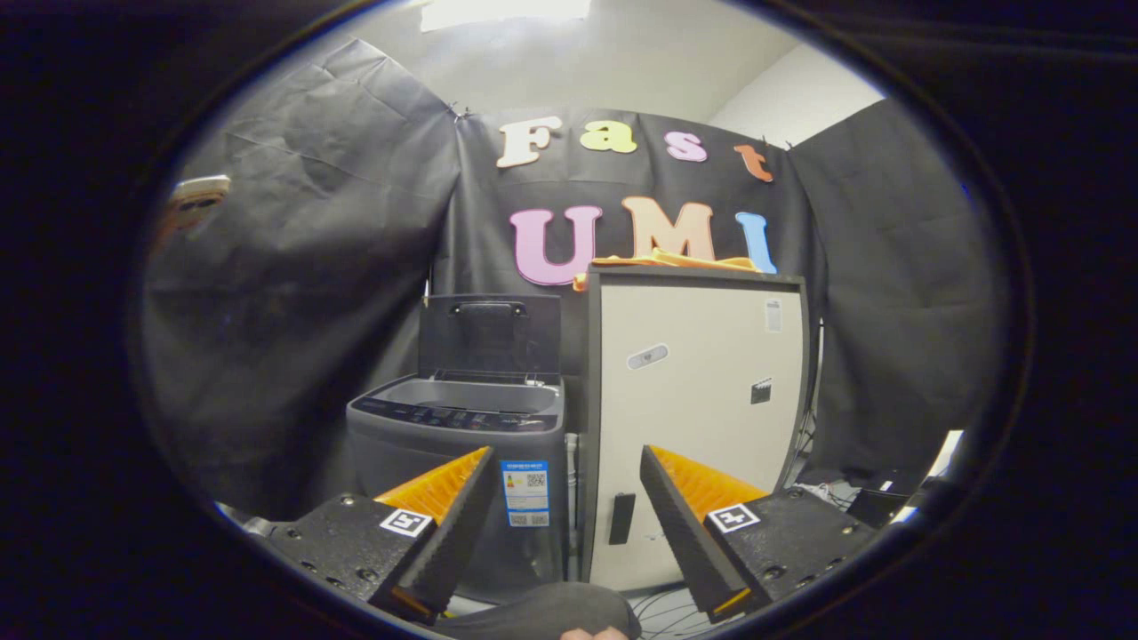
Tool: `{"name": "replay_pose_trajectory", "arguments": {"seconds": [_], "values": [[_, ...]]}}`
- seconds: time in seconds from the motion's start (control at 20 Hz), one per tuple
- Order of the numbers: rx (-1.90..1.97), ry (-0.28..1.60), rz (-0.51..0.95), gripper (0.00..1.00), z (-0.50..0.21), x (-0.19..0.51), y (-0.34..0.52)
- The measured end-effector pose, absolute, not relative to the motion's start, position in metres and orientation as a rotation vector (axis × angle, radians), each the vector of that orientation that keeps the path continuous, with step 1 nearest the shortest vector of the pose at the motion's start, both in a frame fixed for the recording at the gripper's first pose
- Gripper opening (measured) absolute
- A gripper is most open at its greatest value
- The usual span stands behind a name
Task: Put the clothes into the washing machine and then close the washing machine lid.
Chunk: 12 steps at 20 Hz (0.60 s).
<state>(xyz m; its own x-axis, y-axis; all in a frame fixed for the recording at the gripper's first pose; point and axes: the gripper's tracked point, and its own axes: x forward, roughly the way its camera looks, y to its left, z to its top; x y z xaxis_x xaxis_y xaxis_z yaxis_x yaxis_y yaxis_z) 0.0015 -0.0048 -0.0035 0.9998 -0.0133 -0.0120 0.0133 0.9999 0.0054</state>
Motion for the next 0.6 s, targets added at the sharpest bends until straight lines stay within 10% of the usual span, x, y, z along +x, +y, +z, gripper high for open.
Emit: {"name": "replay_pose_trajectory", "arguments": {"seconds": [0.6], "values": [[0.003, 0.010, -0.014, 0.97, -0.0021, 0.0009, -0.0051]]}}
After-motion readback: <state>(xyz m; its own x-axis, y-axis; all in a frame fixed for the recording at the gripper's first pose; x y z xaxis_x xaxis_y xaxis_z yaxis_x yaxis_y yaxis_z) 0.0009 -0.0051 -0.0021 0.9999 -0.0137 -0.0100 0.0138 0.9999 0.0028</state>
